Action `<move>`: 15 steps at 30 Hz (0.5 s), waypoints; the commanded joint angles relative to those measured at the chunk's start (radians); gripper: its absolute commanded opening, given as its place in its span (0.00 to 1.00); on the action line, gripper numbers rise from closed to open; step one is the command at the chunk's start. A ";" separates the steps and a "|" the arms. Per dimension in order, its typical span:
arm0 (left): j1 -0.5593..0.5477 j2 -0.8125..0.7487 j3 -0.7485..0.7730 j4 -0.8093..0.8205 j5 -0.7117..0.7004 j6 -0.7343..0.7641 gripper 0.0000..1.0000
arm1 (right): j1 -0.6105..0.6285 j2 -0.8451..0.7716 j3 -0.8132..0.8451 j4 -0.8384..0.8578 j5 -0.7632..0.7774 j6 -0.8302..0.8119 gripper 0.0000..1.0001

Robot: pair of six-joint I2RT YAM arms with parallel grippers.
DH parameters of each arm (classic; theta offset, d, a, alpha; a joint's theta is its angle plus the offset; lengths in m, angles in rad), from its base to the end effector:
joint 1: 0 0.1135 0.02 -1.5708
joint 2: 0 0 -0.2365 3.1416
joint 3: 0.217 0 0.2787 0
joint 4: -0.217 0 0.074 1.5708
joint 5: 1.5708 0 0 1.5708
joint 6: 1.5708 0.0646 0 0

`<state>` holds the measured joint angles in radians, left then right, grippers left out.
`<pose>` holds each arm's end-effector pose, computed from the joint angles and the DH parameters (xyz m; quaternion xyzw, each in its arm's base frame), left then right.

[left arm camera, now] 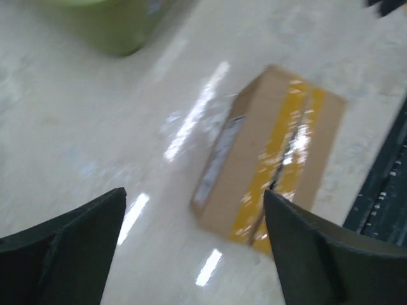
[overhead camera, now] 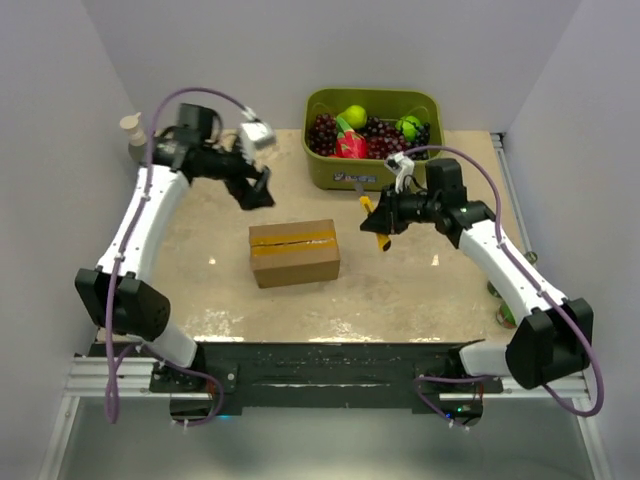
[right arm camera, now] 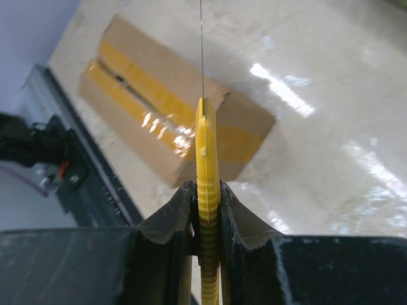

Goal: Unpack the express box

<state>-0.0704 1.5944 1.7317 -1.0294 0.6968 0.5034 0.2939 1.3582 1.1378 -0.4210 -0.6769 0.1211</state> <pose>0.3607 -0.0670 0.3505 0.3598 0.8179 -0.2472 0.3747 0.3218 0.1397 0.2693 -0.2210 0.8273 0.3775 0.3525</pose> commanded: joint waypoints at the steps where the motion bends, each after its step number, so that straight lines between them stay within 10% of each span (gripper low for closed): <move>1: -0.269 -0.019 -0.062 0.006 0.078 0.161 1.00 | 0.005 -0.079 -0.081 0.047 -0.208 0.092 0.00; 15: -0.410 0.070 -0.219 0.089 -0.141 0.446 1.00 | 0.005 -0.160 -0.294 0.093 -0.294 0.132 0.00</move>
<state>-0.4725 1.6379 1.5276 -0.9508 0.6079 0.8349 0.3000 1.1831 0.8989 -0.3729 -0.9096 0.2211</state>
